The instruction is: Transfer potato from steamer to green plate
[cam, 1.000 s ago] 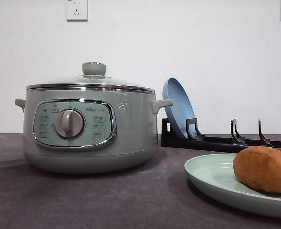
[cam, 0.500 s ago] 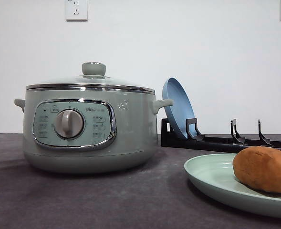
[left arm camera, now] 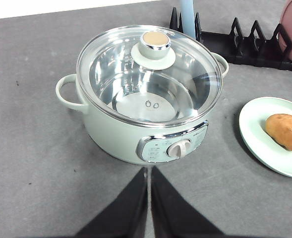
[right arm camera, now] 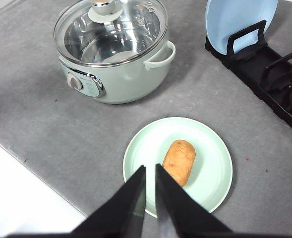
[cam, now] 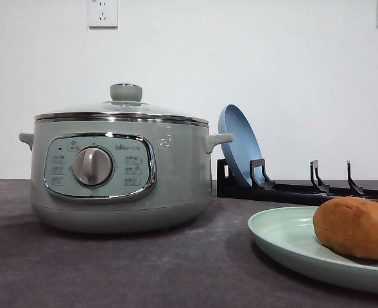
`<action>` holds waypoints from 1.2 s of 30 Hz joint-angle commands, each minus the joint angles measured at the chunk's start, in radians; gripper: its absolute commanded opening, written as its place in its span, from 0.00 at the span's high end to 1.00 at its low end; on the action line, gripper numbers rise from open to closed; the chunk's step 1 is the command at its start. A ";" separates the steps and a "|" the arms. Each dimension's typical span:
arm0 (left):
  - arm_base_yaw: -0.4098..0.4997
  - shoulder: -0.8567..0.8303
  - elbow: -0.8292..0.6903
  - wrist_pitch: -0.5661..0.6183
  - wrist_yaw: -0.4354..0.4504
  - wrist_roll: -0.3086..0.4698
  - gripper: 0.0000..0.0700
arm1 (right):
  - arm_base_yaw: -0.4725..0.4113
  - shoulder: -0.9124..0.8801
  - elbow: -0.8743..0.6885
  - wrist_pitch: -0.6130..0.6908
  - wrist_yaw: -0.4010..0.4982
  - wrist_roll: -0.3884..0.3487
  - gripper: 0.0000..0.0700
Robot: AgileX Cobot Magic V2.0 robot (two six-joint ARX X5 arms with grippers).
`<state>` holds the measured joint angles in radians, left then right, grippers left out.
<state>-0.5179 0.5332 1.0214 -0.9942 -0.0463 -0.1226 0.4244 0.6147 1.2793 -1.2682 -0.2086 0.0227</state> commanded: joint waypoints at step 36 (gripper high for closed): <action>0.475 -0.501 -0.903 0.740 -0.010 0.002 1.00 | 0.004 0.003 0.009 0.007 -0.001 0.006 0.97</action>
<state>-0.0454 0.0436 0.1218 -0.2748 -0.0517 -0.1223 0.4244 0.6147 1.2793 -1.2682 -0.2087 0.0227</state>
